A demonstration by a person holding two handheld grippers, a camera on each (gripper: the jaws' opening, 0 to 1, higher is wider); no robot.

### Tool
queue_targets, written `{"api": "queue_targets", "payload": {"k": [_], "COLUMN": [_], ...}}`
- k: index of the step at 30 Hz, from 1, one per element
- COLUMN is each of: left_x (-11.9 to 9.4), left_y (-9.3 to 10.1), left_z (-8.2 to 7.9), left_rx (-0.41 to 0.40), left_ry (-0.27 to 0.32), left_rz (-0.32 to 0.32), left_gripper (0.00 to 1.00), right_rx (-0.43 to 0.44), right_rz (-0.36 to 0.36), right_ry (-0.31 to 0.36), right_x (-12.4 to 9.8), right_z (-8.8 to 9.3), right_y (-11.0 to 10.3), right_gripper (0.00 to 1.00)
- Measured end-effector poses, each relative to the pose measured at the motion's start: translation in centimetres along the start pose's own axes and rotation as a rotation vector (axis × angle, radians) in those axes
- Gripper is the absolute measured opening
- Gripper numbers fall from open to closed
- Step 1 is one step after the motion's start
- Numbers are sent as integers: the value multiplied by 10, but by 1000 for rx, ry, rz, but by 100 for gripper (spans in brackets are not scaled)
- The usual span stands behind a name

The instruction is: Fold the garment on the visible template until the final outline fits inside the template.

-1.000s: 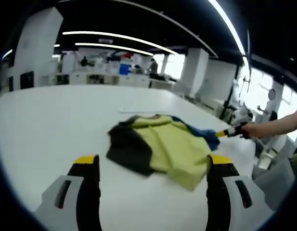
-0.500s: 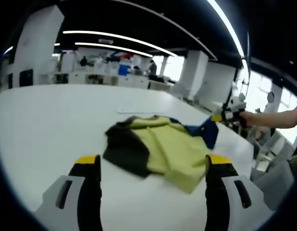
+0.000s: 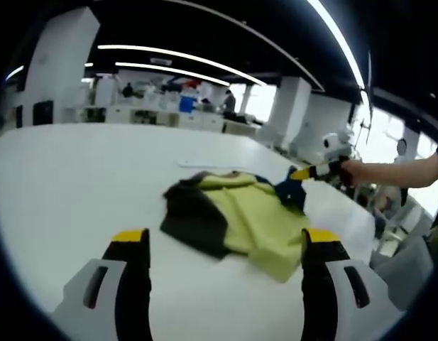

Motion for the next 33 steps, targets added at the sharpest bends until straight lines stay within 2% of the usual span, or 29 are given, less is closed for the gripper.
{"api": "queue_targets", "payload": {"k": [5, 9, 26, 29, 33], "left_x": [0, 1, 4, 5, 6], "left_y": [-4, -5, 2, 3, 4], "left_z": [1, 1, -2, -2, -2], "left_rx": [-3, -9, -13, -14, -13], "left_ry": [-4, -4, -5, -4, -7], "left_rz": [-5, -9, -3, -1, 1], "left_gripper": [84, 84, 83, 84, 84], "right_rx": [-2, 0, 3, -48, -47], "right_rz": [-3, 6, 8, 6, -26], "right_ry": [-57, -87, -129, -129, -116], "right_x": [22, 30, 48, 48, 45], "right_z": [12, 23, 39, 39, 39], "right_y": [4, 8, 16, 13, 3], "right_gripper": [0, 0, 0, 3, 18]}}
Point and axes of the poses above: the point that each gripper's makers call its tool centre point, and the gripper's own axes: x roughly forward along the fingers, y roughly to its right, z roughly out of its underside, the point moved 3 cm from there along -x, roughly backward along the fingers, and after that the axes turned 3 degrees about -y, right-handed, at the moved point
